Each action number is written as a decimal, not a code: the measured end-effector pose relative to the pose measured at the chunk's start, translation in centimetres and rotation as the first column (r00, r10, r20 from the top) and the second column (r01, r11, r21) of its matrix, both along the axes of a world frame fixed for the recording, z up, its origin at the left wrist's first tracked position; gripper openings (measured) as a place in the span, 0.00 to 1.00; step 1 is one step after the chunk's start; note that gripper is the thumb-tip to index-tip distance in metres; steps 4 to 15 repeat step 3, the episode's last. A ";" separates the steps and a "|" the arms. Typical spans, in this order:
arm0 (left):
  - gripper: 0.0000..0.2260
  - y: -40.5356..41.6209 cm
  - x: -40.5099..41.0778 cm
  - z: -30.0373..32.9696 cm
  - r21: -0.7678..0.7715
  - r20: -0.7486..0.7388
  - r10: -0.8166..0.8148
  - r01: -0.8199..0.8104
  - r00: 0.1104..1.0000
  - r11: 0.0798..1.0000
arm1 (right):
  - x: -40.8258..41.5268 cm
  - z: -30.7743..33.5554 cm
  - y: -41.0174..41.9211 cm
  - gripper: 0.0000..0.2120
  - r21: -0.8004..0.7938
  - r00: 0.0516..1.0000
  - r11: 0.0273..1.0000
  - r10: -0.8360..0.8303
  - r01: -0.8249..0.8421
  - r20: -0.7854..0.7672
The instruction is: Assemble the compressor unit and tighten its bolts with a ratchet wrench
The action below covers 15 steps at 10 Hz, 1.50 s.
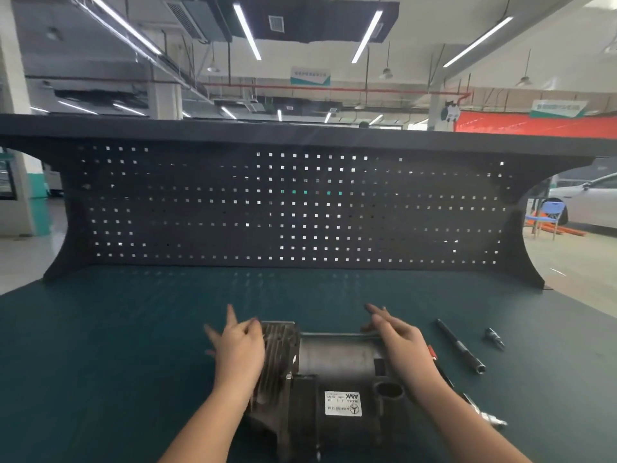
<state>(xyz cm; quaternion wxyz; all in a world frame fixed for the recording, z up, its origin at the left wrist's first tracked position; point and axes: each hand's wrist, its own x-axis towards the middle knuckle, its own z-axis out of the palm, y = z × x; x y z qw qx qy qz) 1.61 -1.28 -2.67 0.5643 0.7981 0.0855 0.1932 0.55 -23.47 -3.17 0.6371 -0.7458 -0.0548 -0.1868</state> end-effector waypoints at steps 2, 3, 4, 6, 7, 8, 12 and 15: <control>0.23 -0.4 -1.0 0.7 0.208 0.180 0.060 -0.098 0.982 0.973 | 0.2 -0.5 0.3 0.10 -0.088 0.988 0.984 -0.153 0.152 -0.007; 0.24 1.1 -4.4 0.9 0.104 0.374 0.085 -0.133 0.923 0.986 | -1.6 1.9 -1.6 0.12 -0.048 0.913 0.957 -0.256 0.285 0.317; 0.24 1.1 -4.4 0.9 0.104 0.374 0.085 -0.133 0.923 0.986 | -1.6 1.9 -1.6 0.12 -0.048 0.913 0.957 -0.256 0.285 0.317; 0.24 1.1 -4.4 0.9 0.104 0.374 0.085 -0.133 0.923 0.986 | -1.6 1.9 -1.6 0.12 -0.048 0.913 0.957 -0.256 0.285 0.317; 0.24 1.1 -4.4 0.9 0.104 0.374 0.085 -0.133 0.923 0.986 | -1.6 1.9 -1.6 0.12 -0.048 0.913 0.957 -0.256 0.285 0.317; 0.24 1.1 -4.4 0.9 0.104 0.374 0.085 -0.133 0.923 0.986 | -1.6 1.9 -1.6 0.12 -0.048 0.913 0.957 -0.256 0.285 0.317; 0.24 1.1 -4.4 0.9 0.104 0.374 0.085 -0.133 0.923 0.986 | -1.6 1.9 -1.6 0.12 -0.048 0.913 0.957 -0.256 0.285 0.317; 0.24 1.1 -4.4 0.9 0.104 0.374 0.085 -0.133 0.923 0.986 | -1.6 1.9 -1.6 0.12 -0.048 0.913 0.957 -0.256 0.285 0.317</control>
